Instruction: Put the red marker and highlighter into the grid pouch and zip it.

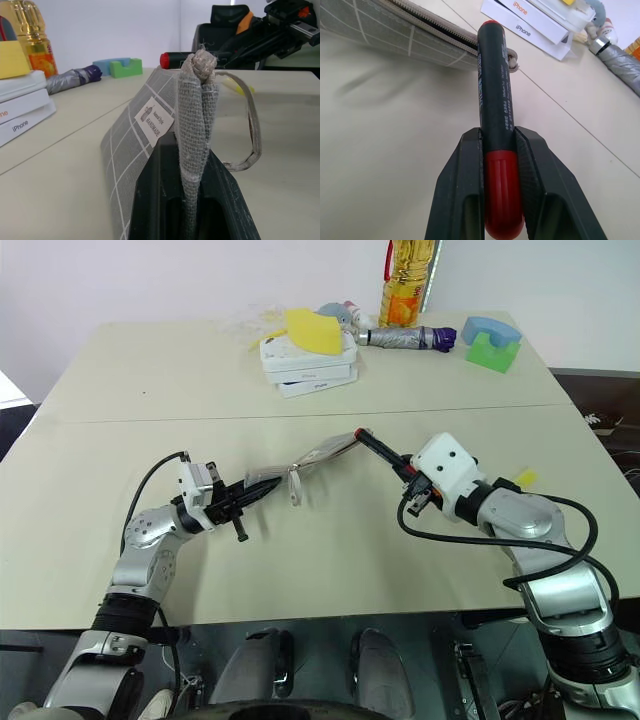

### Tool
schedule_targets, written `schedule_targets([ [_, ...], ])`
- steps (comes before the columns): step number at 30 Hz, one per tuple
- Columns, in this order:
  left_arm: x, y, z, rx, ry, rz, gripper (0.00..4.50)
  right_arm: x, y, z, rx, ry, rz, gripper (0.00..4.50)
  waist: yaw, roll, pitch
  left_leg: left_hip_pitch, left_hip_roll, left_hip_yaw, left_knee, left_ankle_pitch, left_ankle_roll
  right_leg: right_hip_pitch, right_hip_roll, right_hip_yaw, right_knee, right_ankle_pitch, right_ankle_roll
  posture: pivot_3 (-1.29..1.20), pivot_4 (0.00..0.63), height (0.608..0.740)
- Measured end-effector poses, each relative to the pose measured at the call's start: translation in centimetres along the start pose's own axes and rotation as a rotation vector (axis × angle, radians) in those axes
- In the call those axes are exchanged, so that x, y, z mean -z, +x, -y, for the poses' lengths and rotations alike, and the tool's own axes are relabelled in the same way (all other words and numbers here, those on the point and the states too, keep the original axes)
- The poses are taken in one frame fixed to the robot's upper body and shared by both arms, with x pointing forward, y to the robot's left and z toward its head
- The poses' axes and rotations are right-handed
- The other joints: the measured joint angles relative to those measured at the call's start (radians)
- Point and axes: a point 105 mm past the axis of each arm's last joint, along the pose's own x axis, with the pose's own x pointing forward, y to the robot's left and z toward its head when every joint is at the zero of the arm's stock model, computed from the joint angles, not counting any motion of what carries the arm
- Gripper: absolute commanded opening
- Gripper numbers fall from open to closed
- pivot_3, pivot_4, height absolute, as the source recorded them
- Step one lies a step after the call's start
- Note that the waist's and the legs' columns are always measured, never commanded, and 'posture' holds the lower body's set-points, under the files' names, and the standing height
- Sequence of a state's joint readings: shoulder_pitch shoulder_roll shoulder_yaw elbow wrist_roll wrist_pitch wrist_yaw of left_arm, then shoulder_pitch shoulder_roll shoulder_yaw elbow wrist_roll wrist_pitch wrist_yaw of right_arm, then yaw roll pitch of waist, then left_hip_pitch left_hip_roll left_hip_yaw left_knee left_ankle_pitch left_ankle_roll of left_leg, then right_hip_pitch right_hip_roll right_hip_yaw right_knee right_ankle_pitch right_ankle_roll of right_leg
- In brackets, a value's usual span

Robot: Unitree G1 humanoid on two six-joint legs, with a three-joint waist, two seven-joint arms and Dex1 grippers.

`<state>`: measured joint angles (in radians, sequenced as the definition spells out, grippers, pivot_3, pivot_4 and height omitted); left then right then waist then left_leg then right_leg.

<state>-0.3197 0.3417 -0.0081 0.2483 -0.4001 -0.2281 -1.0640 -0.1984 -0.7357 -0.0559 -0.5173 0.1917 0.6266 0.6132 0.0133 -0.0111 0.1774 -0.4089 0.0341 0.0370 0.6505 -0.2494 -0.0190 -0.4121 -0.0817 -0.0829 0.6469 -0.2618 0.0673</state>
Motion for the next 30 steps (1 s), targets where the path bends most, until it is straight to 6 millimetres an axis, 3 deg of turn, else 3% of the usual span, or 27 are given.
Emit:
schedule_targets([
  [30, -0.17, 0.20, 0.24, 0.012, 0.003, 0.013, 0.00, 0.38, -0.39, 0.14, 0.002, 0.013, -0.008, 0.35, 0.000, 0.000, 0.000, 0.000, 0.000, 0.000, 0.000, 0.000, 0.000, 0.000, 0.000, 0.000, 0.000, 0.000, 0.000, 0.00, 0.150, 0.740],
])
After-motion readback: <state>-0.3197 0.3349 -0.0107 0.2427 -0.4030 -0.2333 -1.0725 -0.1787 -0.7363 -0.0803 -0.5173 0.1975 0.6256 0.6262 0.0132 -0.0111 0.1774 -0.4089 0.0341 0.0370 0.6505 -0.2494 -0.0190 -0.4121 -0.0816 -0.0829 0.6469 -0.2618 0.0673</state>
